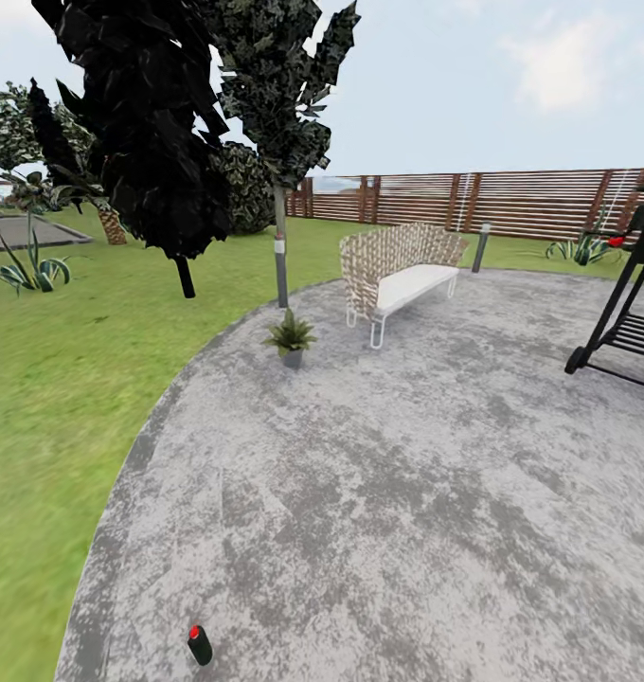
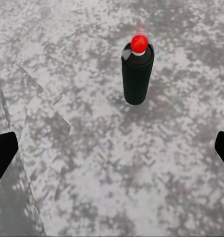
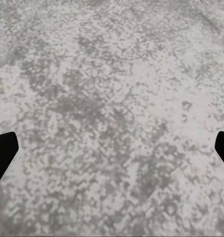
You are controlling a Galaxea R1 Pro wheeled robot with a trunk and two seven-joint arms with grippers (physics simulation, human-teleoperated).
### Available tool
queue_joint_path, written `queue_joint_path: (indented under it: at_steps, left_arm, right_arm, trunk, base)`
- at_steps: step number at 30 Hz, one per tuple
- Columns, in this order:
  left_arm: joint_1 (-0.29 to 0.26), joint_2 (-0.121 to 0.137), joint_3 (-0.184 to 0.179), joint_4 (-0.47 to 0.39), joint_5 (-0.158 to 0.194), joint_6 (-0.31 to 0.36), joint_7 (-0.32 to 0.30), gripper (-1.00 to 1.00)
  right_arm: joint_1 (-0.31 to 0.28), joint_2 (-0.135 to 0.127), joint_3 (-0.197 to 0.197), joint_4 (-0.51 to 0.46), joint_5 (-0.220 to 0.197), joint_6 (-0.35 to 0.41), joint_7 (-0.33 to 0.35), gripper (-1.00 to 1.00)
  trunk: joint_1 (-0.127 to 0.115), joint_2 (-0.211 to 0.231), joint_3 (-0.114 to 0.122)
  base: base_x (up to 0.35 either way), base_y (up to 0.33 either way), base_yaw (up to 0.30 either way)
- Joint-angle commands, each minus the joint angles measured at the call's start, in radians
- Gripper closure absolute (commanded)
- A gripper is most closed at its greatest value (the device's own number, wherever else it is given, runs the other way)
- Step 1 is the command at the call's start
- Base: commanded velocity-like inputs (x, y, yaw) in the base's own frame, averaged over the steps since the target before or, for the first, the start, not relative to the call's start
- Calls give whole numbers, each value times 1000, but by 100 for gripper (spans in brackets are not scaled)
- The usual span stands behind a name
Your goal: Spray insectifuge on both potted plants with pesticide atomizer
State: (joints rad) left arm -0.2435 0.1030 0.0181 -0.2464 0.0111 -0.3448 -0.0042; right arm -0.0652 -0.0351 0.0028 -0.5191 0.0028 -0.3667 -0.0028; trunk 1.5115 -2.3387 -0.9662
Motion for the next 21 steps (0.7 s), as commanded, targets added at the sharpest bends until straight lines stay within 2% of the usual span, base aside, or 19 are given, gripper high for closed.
queue_joint_path:
  at_steps: [1,7,21]
  left_arm:
    - [-1,0,2,1,1,-3,0,-100]
    - [0,0,2,1,1,-3,0,-100]
    - [0,0,2,1,1,-3,0,-100]
  right_arm:
    - [0,0,0,1,0,-3,0,-100]
    - [0,0,0,0,0,-3,0,-100]
    - [0,0,0,0,0,-3,0,-100]
  trunk:
    - [0,0,-1]
    - [0,0,-1]
    - [0,0,-1]
  base:
    - [292,-135,175]
    - [161,-82,176]
    - [9,-5,176]
